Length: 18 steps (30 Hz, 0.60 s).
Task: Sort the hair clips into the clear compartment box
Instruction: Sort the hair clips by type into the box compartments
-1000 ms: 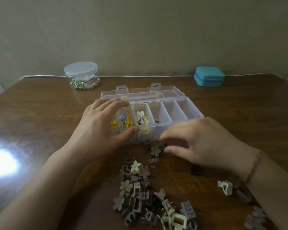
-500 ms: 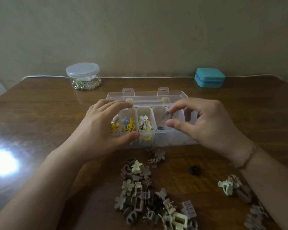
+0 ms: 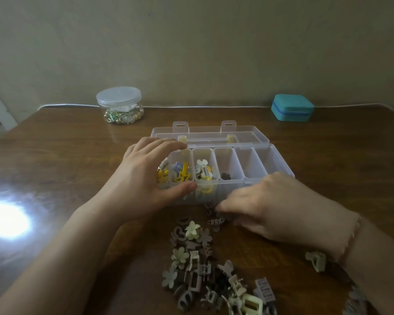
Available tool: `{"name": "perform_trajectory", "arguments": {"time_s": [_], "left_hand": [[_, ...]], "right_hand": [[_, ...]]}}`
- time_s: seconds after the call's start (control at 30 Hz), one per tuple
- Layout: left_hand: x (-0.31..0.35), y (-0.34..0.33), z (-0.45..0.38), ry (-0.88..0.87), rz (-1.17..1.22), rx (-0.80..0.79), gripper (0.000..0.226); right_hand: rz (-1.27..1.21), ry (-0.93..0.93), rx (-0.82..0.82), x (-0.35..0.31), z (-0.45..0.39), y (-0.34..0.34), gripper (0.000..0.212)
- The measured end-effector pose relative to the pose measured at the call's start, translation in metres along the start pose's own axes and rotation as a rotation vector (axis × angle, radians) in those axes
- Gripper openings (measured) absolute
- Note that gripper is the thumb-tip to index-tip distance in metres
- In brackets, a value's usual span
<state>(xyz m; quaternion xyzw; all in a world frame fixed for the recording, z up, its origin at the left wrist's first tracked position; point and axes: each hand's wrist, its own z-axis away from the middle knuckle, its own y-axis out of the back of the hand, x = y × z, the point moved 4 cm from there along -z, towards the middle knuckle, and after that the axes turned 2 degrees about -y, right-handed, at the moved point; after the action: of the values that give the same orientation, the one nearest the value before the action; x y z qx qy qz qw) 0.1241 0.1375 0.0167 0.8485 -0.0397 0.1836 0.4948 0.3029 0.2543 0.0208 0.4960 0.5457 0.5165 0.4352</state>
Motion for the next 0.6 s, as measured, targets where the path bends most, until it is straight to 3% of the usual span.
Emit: {"name": "perform_trajectory", "arguments": {"time_s": [0.1,0.2,0.37,0.47,0.6], "left_hand": [[0.0,0.0,0.0,0.001,-0.001,-0.003,0.072],[0.0,0.0,0.0,0.006,0.001,-0.005,0.072],[0.0,0.0,0.0,0.007,0.002,-0.004,0.072],[0.001,0.0,0.0,0.007,0.006,-0.003,0.072],[0.0,0.0,0.0,0.003,0.003,0.004,0.072]], "right_hand": [[0.025,-0.024,-0.069,-0.001,0.001,-0.002,0.036],[-0.088,-0.062,-0.034,0.002,0.003,0.008,0.034],[-0.35,-0.2,0.457,0.02,0.011,0.036,0.032],[-0.218,-0.278,0.492,0.025,0.008,0.033,0.037],[-0.197,-0.161,0.512,0.015,0.008,0.026,0.029]]}}
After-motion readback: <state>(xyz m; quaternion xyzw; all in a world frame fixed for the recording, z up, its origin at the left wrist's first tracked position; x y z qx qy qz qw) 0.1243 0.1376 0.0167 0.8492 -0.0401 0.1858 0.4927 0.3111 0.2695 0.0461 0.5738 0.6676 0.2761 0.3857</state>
